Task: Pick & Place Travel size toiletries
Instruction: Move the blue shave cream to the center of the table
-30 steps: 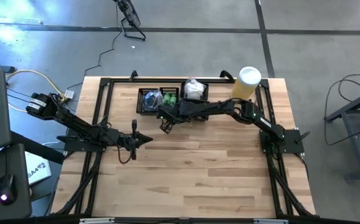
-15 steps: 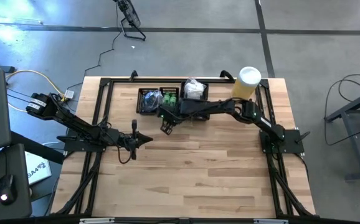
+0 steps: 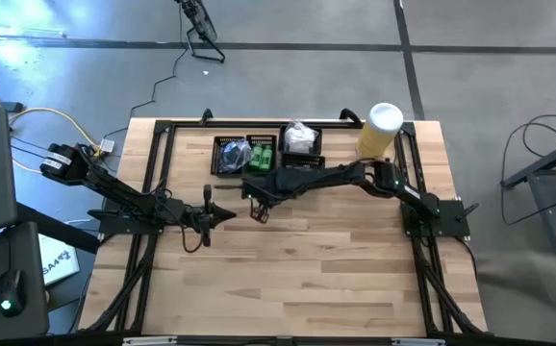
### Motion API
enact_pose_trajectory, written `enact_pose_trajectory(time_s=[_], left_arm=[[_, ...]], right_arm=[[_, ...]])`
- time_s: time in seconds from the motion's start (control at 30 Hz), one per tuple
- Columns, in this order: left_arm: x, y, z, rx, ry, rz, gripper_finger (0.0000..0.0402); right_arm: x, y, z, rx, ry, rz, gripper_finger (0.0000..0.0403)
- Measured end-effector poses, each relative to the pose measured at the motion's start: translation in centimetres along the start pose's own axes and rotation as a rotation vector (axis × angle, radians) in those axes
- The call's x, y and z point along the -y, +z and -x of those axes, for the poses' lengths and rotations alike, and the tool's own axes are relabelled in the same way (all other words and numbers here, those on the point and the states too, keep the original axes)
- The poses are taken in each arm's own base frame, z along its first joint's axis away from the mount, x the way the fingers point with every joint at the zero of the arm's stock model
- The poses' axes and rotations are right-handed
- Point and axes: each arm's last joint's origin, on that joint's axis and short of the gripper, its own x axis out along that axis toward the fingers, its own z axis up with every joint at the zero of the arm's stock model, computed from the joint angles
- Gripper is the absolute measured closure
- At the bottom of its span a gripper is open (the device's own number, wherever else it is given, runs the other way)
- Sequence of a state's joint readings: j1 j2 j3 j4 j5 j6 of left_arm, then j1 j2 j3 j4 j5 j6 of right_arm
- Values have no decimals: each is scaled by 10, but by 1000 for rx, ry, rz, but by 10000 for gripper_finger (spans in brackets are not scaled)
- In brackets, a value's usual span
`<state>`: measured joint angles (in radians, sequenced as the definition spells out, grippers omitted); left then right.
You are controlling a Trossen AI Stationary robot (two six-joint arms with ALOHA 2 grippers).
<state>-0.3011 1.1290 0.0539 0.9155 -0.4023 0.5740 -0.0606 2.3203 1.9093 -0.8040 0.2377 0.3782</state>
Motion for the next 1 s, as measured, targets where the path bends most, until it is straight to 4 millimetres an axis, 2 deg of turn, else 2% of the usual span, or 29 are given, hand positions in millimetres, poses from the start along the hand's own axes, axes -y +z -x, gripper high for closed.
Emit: enact_pose_trajectory(time_s=[0.17,0.43,0.8,1.0], left_arm=[[0,0,0,-1,-1,1,402],[0,-1,0,-5,-4,-1,402],[0,-1,0,-5,-4,-5,402],[0,-1,0,-5,-4,-8,402]], right_arm=[[16,12,-5,82,-57,-23,399],[27,27,-9,158,20,-64,399],[32,26,-14,180,-58,-49,399],[32,15,-25,138,-33,-43,399]])
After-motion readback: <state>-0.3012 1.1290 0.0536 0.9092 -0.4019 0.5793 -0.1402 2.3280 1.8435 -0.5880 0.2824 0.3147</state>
